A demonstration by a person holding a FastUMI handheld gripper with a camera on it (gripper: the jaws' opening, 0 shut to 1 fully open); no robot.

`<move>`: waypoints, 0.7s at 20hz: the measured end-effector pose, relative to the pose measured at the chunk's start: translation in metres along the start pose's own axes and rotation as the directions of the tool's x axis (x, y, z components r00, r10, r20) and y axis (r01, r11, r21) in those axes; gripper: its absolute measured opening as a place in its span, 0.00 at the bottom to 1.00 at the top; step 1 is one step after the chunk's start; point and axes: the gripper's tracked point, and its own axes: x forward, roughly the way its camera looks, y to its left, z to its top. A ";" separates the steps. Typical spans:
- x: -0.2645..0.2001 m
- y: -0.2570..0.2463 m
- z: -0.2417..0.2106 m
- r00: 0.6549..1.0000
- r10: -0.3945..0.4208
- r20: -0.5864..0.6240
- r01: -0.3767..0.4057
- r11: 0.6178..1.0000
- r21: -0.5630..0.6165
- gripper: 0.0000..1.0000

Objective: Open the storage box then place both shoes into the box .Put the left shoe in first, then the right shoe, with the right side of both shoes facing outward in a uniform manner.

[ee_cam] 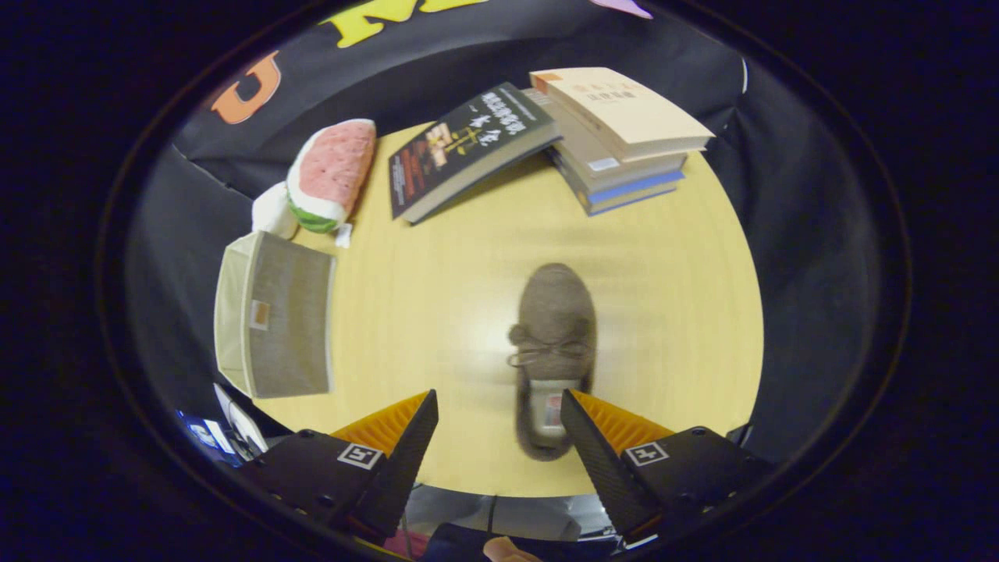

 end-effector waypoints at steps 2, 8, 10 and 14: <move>0.015 -0.028 -0.005 1.000 -0.012 -0.020 0.012 1.000 0.003 0.96; 0.061 -0.072 -0.022 0.995 -0.031 -0.097 0.035 0.999 0.040 0.96; 0.072 -0.078 -0.016 0.994 -0.032 -0.103 0.038 0.998 0.056 0.94; 0.086 -0.078 -0.013 0.994 -0.069 -0.089 0.074 0.996 0.052 0.81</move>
